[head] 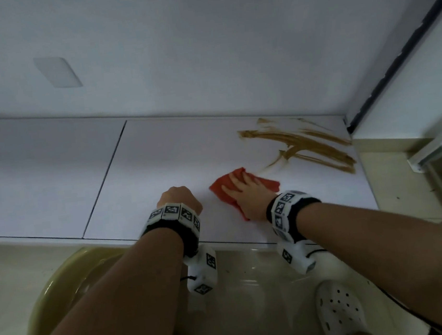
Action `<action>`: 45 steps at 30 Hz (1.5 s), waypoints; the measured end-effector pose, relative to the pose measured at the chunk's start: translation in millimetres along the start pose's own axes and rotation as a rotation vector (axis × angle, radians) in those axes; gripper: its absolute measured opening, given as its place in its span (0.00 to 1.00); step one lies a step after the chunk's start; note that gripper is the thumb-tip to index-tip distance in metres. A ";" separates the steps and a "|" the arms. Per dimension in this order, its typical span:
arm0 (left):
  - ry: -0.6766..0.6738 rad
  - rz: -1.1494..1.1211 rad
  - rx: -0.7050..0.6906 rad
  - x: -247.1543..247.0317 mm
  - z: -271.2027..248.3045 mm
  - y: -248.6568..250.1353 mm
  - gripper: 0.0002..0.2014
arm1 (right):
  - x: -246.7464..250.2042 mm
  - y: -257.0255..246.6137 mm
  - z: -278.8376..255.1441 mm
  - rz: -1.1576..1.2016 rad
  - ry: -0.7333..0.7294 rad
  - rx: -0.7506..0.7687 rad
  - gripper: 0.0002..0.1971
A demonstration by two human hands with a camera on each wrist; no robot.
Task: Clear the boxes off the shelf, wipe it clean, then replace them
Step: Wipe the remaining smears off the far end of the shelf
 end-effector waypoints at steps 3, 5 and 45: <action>-0.005 0.014 0.000 -2.8 0.0 0.7 0.13 | 7.0 -7.9 15.5 0.018 -0.012 0.030 0.42; -0.012 0.012 0.000 -3.3 1.1 -0.1 0.13 | 13.7 -1.0 25.7 0.027 -0.013 0.030 0.43; 0.066 0.191 -0.203 -3.1 25.9 44.8 0.15 | -12.3 132.8 -35.1 0.306 0.036 -0.399 0.33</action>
Point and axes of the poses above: each hand's wrist, its own z-axis towards the middle knuckle, its own x-axis out of the back of the hand, y = z × x, the point moved 8 cm from there along z, towards the middle knuckle, and after that the axes turned 5 degrees about -y, right-handed, at the moved point
